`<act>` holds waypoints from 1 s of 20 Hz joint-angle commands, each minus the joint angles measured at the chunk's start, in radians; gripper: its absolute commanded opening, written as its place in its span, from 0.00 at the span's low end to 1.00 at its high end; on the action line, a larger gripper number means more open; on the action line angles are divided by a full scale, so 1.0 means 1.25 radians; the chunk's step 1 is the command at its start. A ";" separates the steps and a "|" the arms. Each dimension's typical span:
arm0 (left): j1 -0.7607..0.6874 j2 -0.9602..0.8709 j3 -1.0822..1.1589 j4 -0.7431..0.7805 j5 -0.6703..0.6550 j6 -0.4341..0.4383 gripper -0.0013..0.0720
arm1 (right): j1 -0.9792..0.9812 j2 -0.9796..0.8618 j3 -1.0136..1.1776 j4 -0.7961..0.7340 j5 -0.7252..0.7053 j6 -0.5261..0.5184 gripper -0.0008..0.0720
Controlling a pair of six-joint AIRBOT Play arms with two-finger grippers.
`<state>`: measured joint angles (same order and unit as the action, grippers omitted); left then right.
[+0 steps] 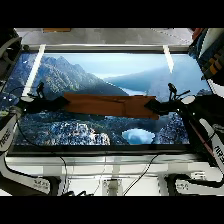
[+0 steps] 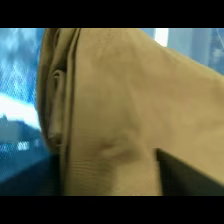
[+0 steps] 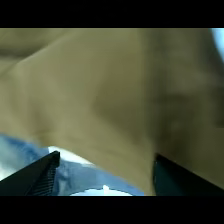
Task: Fold the clothes and pants, and hang the long-sleeved shirts on hangers.
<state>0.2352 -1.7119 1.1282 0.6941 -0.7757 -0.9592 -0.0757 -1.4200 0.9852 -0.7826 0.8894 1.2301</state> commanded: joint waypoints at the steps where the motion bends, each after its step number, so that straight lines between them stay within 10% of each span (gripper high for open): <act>1: -0.070 -0.014 0.016 0.017 0.062 -0.001 0.28 | 0.073 0.001 0.084 0.000 0.027 -0.016 0.87; 2: -0.083 -0.013 0.021 0.017 0.060 0.005 0.06 | 0.098 0.001 0.118 -0.001 0.024 -0.016 0.86; 3: -0.091 -0.007 0.029 0.018 0.052 0.005 0.05 | 0.120 0.001 0.149 -0.002 0.014 -0.016 0.84; 8: -0.084 0.118 0.066 0.089 -0.070 0.004 0.05 | 0.216 -0.001 0.227 -0.003 -0.181 -0.013 0.04; 20: -0.082 0.514 0.065 0.138 -0.228 0.004 0.05 | 0.591 -0.291 0.325 0.001 -0.279 0.281 0.04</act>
<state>0.1337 -1.1271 1.2095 0.8845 -1.0458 -0.9539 0.5430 -1.6768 1.3239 -0.7818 0.5514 1.4929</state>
